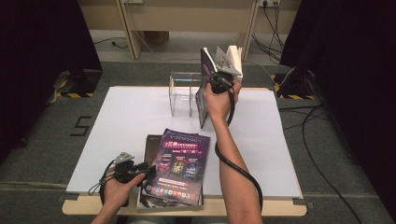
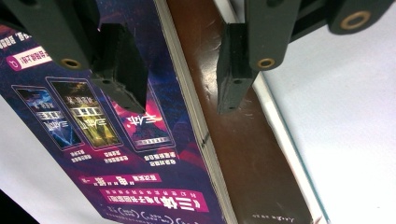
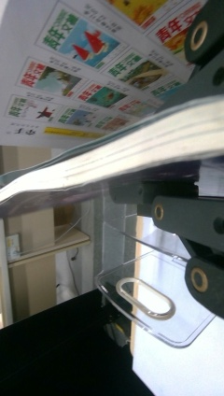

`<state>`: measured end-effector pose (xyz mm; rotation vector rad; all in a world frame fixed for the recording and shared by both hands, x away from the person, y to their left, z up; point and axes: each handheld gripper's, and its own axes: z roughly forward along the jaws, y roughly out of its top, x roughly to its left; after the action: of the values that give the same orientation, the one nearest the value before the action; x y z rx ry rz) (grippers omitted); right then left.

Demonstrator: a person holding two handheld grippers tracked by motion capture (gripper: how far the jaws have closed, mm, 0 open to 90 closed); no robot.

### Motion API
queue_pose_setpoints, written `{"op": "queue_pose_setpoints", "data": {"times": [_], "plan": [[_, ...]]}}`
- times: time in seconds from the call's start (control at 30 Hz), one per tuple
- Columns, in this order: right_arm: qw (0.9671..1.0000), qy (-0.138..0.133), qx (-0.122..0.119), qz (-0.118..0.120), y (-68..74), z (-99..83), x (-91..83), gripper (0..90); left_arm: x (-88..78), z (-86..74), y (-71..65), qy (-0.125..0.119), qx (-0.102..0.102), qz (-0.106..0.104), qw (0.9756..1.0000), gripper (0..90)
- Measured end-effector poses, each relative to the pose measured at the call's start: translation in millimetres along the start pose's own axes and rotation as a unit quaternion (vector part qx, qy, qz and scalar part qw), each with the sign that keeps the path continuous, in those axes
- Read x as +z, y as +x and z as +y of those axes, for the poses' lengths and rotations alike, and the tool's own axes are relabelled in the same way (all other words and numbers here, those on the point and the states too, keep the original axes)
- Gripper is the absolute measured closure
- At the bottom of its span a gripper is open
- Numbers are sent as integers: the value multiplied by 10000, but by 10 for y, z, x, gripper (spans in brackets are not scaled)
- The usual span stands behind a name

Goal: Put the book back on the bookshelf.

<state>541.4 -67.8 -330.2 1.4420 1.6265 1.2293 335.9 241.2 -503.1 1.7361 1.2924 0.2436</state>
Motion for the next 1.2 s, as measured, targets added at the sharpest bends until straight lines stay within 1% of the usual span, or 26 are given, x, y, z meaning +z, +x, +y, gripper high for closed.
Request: {"op": "queue_pose_setpoints", "data": {"times": [0.13,0.3,0.47,0.5,0.63,0.77,0.87,1.03,1.2], "plan": [[9999,-128,-48,5,23,17,36,846,0,1,3,3,-3,-9,10000,529],[9997,-256,16,54,38,31,87,846,-1,3,4,12,-4,-14,10000,529],[9997,-254,-62,-33,48,4,157,845,-2,0,4,1,-11,-14,10000,529],[9995,-298,-71,-59,42,-8,165,844,-2,0,4,1,-12,-14,10000,529],[9995,-272,-58,-115,10,-3,174,832,-1,0,3,2,1,-10,10000,529],[9996,-241,-96,-147,-7,16,157,801,1,-1,-2,-1,2,-4,10000,529],[9995,-246,-75,-162,-23,31,130,756,3,-3,-5,-7,6,-6,10000,529],[9996,-243,-104,-131,-36,24,74,696,4,-3,-6,-5,16,-7,10000,529],[9998,-157,-90,-79,-49,-21,33,662,4,-3,-10,-3,30,14,10000,528]]}}
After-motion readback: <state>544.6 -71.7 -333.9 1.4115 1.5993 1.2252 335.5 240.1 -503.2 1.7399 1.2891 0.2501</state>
